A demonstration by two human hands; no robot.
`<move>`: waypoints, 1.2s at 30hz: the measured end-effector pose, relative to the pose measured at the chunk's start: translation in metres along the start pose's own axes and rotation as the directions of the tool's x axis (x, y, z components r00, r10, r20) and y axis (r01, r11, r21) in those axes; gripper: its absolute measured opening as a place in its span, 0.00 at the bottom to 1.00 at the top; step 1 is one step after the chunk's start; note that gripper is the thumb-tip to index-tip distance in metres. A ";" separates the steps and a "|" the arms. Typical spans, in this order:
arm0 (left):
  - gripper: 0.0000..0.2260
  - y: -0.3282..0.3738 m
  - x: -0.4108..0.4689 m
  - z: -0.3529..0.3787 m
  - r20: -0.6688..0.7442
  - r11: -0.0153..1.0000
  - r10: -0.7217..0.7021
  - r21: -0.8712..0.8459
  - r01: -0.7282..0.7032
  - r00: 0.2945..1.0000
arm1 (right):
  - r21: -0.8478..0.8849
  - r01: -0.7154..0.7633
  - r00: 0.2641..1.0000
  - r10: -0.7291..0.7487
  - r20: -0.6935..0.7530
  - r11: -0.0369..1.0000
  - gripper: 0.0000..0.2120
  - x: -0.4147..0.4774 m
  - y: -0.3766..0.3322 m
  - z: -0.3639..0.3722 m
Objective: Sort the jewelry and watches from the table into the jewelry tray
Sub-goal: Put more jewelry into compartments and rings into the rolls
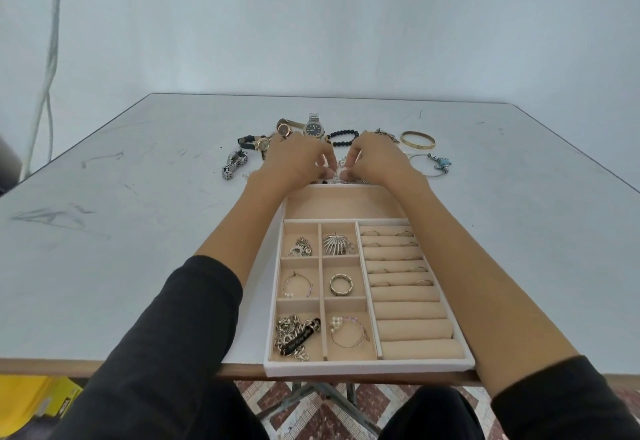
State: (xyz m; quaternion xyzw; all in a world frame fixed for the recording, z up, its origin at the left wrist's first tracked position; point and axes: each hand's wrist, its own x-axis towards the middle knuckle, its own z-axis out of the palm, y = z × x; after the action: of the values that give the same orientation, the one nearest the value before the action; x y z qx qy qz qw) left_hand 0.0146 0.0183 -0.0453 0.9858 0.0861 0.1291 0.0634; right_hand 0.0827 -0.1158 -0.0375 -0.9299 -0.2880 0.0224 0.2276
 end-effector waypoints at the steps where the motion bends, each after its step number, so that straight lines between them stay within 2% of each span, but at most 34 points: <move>1: 0.07 -0.001 0.000 0.000 0.002 1.000 -0.003 -0.001 0.003 1.000 | 0.003 -0.002 1.000 0.002 0.007 1.000 0.05 0.000 0.000 0.000; 6: 0.09 -0.004 0.000 0.003 0.028 0.997 -0.041 -0.070 0.042 0.999 | 0.036 -0.002 1.000 0.001 0.027 0.999 0.07 -0.002 0.002 -0.002; 12: 0.06 -0.009 -0.003 0.010 -0.021 0.957 -0.057 -0.284 0.049 0.998 | 0.046 0.027 0.999 -0.026 -0.024 0.999 0.07 -0.003 0.001 -0.002; 16: 0.08 -0.014 -0.004 0.014 -0.003 0.828 -0.110 -0.553 0.090 0.994 | 0.078 0.045 0.995 -0.038 -0.089 0.996 0.07 -0.005 0.003 -0.003; 21: 0.06 -0.011 -0.007 0.008 -0.044 0.679 -0.167 -0.729 0.083 0.985 | 0.140 0.067 0.983 -0.042 -0.179 0.988 0.06 -0.006 0.004 -0.006; 28: 0.05 0.000 -0.018 -0.014 -0.263 0.741 -0.144 -0.667 -0.072 0.954 | 0.220 0.098 0.976 -0.051 -0.213 0.971 0.06 -0.010 0.003 -0.022; 36: 0.03 0.025 -0.057 -0.039 -0.322 0.739 -0.071 -0.653 -0.167 0.944 | 0.392 0.149 0.984 -0.098 -0.148 0.908 0.07 -0.049 0.004 -0.052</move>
State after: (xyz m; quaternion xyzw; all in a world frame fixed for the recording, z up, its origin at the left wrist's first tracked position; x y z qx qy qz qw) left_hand -0.0455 -0.0130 -0.0184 0.8627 0.0173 0.3142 0.3959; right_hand 0.0524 -0.1667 0.0030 -0.8430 -0.3207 0.0082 0.4319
